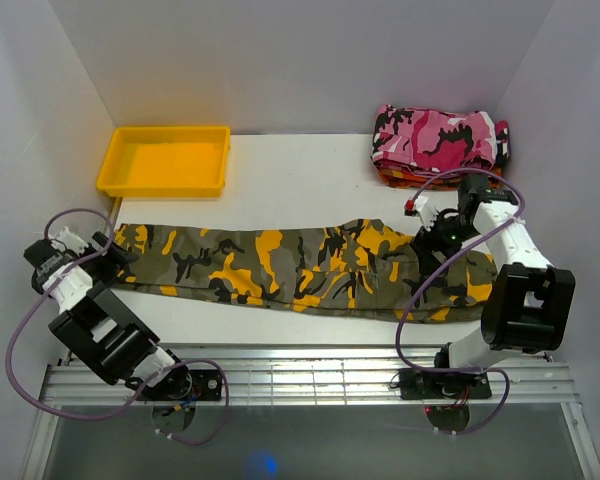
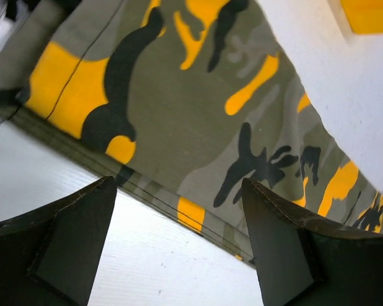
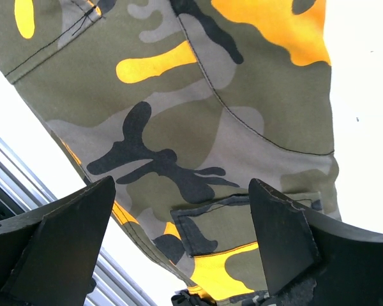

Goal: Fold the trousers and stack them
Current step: Fold the trousers

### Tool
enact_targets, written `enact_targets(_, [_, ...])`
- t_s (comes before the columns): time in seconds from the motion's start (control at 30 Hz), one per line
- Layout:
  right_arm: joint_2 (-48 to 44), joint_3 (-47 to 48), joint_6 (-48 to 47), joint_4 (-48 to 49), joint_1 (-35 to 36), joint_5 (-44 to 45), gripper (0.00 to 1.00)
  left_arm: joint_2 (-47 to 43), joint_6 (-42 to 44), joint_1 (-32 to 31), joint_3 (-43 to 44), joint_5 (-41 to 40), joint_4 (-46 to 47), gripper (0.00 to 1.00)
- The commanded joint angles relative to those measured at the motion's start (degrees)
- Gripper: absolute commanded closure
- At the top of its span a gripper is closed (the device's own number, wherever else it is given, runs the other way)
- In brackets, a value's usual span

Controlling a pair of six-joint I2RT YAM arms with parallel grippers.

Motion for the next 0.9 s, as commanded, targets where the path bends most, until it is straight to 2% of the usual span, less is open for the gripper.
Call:
enact_targets(0.0, [0.82,3.3,1.58,-2.01,0.1,-1.41,0.1,-1.9,-8.69,2.43,-4.22,1.22,10.11,0.11])
enact_targets(0.13, [1.0,4.1,1.41,-3.15,0.1,-1.76,0.1,-2.69,-13.62,3.32,-9.41,-4.32,22.06,0.16])
enact_targets(0.23, [1.17,4.19,0.97,-3.77,0.1,-1.76,0.1,-1.03,-15.29,3.49,-10.91,-7.13,26.9,0.23])
enact_targets(0.4, [1.26,4.36,0.7,-4.03,0.1,-1.06,0.1,4.51,-16.52,5.77,-9.5,-11.62,26.83,0.26])
enact_targets(0.57, [1.79,5.24,0.7,-4.56,0.1,-1.4,0.1,6.19,-14.25,8.77,-8.62,-11.45,26.31,0.28])
enact_targets(0.67, [2.23,5.5,0.7,-4.74,0.19,-1.49,0.1,6.54,-10.74,8.68,-7.48,-12.32,25.35,0.28])
enact_targets(0.87, [2.05,5.85,0.35,-4.91,0.27,-1.76,0.1,9.69,-9.14,8.68,-6.17,-15.05,24.28,0.23])
